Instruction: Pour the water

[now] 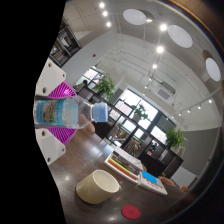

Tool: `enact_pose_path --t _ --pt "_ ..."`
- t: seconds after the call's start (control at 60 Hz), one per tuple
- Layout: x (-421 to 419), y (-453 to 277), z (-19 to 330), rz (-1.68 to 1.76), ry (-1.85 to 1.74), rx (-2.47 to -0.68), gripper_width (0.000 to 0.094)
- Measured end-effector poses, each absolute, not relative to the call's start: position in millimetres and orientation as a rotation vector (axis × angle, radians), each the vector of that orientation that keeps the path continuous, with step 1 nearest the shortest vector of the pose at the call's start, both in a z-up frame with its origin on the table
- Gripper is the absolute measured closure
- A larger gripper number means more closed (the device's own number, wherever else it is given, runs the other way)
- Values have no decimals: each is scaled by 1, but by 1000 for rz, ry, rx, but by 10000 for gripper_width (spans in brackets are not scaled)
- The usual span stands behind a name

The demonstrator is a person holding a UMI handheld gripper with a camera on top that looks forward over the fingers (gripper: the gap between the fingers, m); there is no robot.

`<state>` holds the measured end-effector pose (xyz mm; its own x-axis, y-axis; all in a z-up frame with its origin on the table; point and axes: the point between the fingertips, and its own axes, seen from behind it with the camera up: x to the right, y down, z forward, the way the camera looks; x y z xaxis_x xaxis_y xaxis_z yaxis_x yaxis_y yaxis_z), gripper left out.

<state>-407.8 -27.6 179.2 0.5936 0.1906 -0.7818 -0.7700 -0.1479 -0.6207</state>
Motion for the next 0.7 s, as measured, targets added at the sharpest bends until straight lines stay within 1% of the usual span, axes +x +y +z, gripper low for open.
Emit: enact_pose_path --t 0.067,0.083,0.1,0.233,0.35,0.367,0.383,0.467,0.483,0.517,0.6,0.617,0.7 --pt "-387 -16 187 1054 675 -1407 617" --pt "-384 -21 201 1097 720 -1391 617" --pt "-379 -11 194 1130 751 -1358 618" --pt "-343 -3 207 1378 1032 -1108 615" --pt "-317 -3 201 1531 1236 -886 616" --pt "-312 -12 208 1549 1265 -860 616" --pt "-306 -3 203 1562 1287 -830 616" --pt "-298 -2 193 1627 1410 -700 618" --pt "-292 -11 195 1640 1436 -674 604" --pt "-286 1 192 1659 1464 -623 614" --pt "-278 -9 186 1702 1546 -514 617" --pt "-269 -2 197 1700 1561 -504 599" --pt "-271 -9 192 1730 1611 -492 603"
